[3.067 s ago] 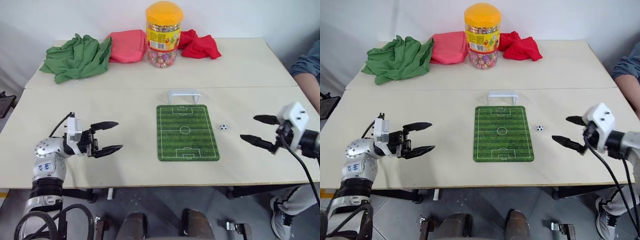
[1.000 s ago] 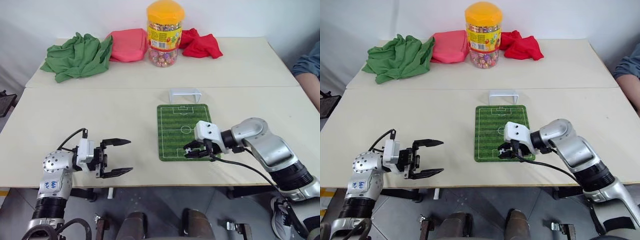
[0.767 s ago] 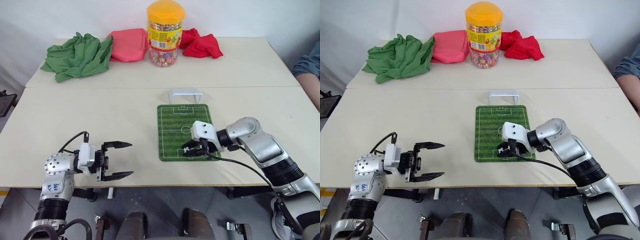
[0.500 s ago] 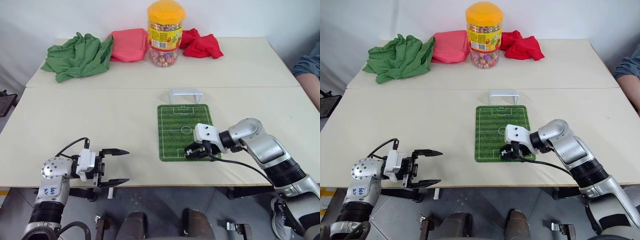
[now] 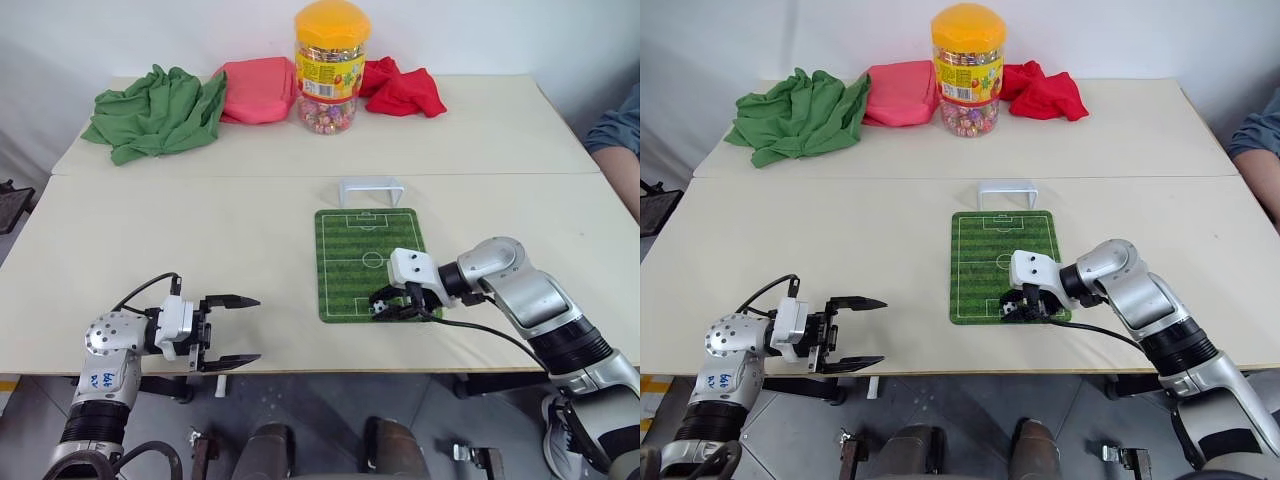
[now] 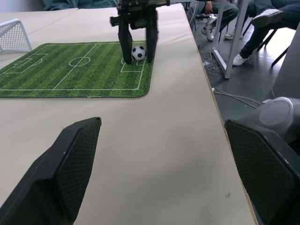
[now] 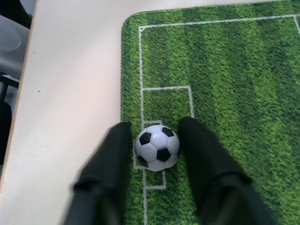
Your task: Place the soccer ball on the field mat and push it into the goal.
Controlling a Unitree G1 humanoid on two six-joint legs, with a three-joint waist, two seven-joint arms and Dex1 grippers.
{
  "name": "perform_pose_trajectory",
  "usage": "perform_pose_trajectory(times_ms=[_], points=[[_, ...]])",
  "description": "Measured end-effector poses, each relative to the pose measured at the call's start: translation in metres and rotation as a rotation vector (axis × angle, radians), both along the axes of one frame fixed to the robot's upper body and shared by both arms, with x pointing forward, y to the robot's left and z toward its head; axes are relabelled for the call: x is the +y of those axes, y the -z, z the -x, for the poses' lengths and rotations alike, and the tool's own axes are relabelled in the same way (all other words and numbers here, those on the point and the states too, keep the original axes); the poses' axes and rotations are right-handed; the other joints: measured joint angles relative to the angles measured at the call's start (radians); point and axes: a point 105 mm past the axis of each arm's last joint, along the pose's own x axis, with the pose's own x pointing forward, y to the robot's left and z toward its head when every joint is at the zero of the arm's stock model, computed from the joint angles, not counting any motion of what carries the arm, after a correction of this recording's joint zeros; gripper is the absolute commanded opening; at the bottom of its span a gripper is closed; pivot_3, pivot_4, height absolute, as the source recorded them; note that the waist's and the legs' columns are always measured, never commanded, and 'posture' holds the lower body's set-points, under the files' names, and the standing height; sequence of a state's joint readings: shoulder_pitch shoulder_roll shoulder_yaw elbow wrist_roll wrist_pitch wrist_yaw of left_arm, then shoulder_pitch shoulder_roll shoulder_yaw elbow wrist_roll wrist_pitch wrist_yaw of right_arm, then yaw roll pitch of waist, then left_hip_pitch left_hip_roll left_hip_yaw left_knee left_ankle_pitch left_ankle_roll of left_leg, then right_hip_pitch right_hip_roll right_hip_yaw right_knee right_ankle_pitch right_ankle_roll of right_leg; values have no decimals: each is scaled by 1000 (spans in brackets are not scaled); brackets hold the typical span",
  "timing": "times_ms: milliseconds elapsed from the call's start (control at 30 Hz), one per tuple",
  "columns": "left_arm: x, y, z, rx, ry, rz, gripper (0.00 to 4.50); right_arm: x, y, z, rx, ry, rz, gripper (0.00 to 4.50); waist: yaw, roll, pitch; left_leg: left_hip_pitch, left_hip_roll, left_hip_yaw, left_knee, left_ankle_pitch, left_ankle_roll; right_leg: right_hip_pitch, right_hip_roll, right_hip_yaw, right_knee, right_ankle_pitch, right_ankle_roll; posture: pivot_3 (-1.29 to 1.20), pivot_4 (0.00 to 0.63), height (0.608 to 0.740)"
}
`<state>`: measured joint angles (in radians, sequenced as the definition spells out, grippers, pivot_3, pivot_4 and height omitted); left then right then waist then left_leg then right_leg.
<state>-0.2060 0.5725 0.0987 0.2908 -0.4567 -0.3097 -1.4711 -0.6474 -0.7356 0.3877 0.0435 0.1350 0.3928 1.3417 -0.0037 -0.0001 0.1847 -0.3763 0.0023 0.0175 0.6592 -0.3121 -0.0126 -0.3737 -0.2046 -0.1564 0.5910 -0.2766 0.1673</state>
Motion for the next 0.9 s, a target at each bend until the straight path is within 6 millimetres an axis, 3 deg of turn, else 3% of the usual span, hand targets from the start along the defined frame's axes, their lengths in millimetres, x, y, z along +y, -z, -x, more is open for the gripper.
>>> perform_pose_trajectory(times_ms=[167, 333, 500, 600, 767, 900], points=[[-1, -3, -3, -10, -7, 6, 4500, 1, -1, 1, -1, -8, -1, 4419, 0, 0, 0, 0, 0, 0, 0, 0, 0, 0, 0, 0, 0, 0, 0, 0, 150, 740], [-2, -5, -5, -19, -9, 10, 4500, -1, -13, 1, -30, 0, -8, 4419, 0, 0, 0, 0, 0, 0, 0, 0, 0, 0, 0, 0, 0, 0, 0, 0, 150, 740], [-3, -6, -7, -18, -7, 15, 4500, 0, -57, -3, -116, 40, -108, 4419, 1, 0, 0, 0, 1, 0, 0, 0, 0, 0, 0, 0, 0, 0, 0, 0, 150, 740], [-3, -5, -10, -11, -7, 19, 4500, -2, -68, 6, -127, 26, -170, 3854, 4, 0, 0, 0, 1, 0, 0, 0, 0, 0, 1, 0, 0, 0, 0, 0, 150, 740], [-3, -5, -14, -2, 0, 23, 4500, -12, -46, 22, -26, 37, -218, 2339, 4, -1, 0, 0, 0, 0, 0, -1, 0, 0, 0, 0, -1, 0, 0, 0, 150, 740], [-8, -10, -17, -20, 26, 23, 4500, -11, -46, 22, -39, 47, -265, 998, -1, -1, 0, 0, 1, 0, 0, -1, 0, 0, 1, 0, 0, 0, 0, 0, 150, 740]])
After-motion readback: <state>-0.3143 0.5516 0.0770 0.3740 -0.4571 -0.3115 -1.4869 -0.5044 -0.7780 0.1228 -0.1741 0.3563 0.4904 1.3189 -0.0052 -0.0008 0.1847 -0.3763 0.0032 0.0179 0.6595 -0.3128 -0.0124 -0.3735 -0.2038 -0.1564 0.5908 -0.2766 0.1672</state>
